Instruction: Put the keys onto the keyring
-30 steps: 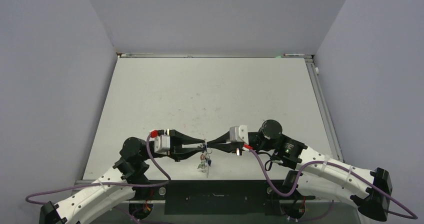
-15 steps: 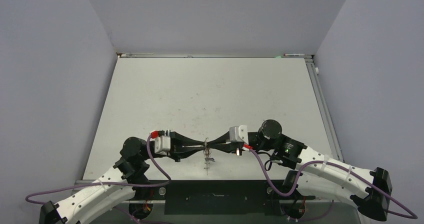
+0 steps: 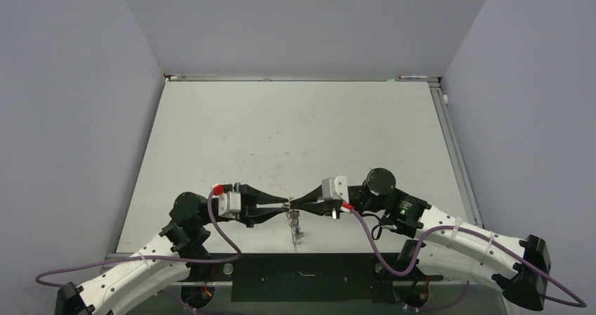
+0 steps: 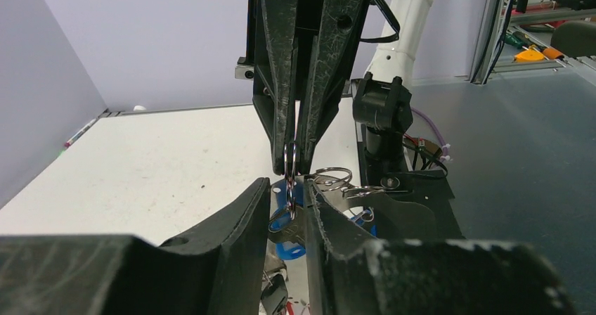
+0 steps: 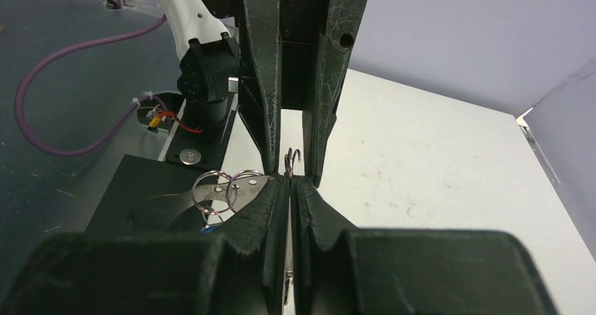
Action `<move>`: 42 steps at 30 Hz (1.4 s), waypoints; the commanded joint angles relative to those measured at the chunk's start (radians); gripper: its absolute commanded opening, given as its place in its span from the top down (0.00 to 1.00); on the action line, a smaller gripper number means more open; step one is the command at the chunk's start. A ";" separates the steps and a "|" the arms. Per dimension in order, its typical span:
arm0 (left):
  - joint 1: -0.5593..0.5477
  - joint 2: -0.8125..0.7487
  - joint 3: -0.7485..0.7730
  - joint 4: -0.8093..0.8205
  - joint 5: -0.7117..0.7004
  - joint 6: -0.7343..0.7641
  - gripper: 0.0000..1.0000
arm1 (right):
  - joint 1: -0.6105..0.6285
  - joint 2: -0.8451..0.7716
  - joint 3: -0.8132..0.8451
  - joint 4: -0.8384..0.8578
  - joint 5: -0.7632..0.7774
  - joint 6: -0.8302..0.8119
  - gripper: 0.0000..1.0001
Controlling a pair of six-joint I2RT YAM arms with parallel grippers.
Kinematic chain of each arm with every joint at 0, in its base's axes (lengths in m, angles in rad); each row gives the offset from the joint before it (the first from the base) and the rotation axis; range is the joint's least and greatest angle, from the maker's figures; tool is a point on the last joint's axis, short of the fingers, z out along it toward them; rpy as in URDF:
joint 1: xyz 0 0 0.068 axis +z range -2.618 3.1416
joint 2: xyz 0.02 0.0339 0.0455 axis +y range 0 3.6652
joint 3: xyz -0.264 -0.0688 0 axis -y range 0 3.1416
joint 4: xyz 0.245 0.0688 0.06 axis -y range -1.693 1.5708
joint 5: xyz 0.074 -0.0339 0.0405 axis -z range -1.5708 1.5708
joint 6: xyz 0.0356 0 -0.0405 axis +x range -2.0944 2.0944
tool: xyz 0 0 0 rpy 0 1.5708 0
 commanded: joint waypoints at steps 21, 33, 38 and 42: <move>-0.001 -0.006 0.054 -0.015 0.002 0.040 1.00 | -0.001 0.009 0.054 0.091 -0.051 0.001 0.95; 0.011 -0.001 0.149 -0.268 -0.124 0.198 1.00 | 0.006 0.019 0.069 0.048 -0.009 -0.010 0.74; 0.011 -0.003 0.159 -0.298 -0.145 0.213 1.00 | 0.008 0.016 0.088 0.009 0.033 -0.017 0.58; 0.011 -0.007 0.160 -0.314 -0.148 0.223 1.00 | 0.010 0.017 0.119 -0.035 0.076 -0.025 0.44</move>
